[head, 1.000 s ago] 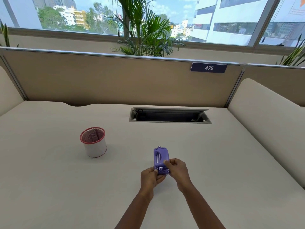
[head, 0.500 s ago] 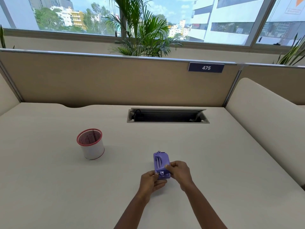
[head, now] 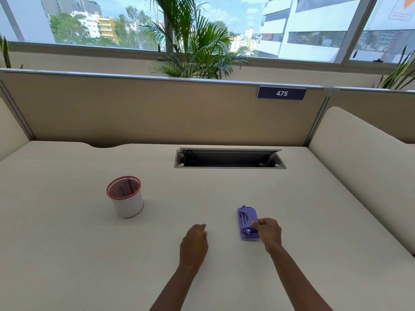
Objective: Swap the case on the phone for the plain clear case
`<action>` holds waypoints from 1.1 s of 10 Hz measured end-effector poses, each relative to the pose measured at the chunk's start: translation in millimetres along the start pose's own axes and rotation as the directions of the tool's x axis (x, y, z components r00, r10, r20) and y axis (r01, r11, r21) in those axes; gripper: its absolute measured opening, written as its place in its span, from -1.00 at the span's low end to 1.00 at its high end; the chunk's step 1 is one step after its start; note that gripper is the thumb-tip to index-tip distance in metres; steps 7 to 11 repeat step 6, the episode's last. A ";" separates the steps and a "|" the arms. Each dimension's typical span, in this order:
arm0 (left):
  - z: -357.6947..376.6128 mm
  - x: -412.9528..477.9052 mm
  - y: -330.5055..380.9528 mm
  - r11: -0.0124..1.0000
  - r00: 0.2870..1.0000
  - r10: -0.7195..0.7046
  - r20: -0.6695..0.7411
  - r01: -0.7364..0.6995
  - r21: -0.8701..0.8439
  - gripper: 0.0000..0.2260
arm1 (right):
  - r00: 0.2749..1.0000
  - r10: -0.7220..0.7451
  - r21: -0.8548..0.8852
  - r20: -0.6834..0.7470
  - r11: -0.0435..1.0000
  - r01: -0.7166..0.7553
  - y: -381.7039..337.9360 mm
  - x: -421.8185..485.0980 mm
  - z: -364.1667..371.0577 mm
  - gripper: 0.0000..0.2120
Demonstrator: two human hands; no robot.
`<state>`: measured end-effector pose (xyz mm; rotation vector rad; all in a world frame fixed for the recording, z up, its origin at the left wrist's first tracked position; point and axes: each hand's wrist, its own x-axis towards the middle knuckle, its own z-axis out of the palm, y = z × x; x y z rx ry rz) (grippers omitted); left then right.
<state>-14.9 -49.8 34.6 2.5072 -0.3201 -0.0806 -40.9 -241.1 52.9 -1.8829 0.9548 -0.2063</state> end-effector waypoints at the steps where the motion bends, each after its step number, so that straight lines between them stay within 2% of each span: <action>1: 4.7 3.9 -10.8 0.976 0.996 0.080 0.028 -0.084 0.203 -0.60 | 1.000 0.011 -0.032 -0.015 0.999 -0.012 1.2 3.5 -3.6 -0.68; 2: 7.3 6.8 -20.0 0.958 0.997 0.071 0.023 -0.074 0.277 -0.60 | 1.000 0.013 -0.030 -0.026 0.999 -0.014 3.3 6.1 -2.8 -0.56; 3: 15.3 13.1 -32.9 0.925 0.988 0.157 0.003 -0.148 0.349 -0.57 | 0.999 0.027 -0.021 -0.033 0.999 -0.028 2.7 5.6 -2.7 -0.53; 4: 18.2 16.6 -40.6 0.903 0.989 0.145 0.000 -0.132 0.409 -0.72 | 0.998 0.048 0.012 -0.029 0.999 -0.048 4.4 6.1 -1.4 -0.70; 5: 19.0 19.8 -49.5 0.887 0.989 0.136 0.051 -0.145 0.438 -0.58 | 0.998 -0.013 -0.044 -0.057 0.999 0.011 -1.0 -4.7 1.5 -0.73; 6: 31.5 26.9 -60.1 0.889 0.985 0.169 -0.019 -0.145 0.435 -0.32 | 0.975 -0.190 -0.115 -0.119 0.977 0.177 -5.8 -17.3 15.9 -0.59; 11: 31.5 26.9 -60.1 0.889 0.985 0.169 -0.019 -0.145 0.435 -0.32 | 0.975 -0.190 -0.115 -0.119 0.977 0.177 -5.8 -17.3 15.9 -0.59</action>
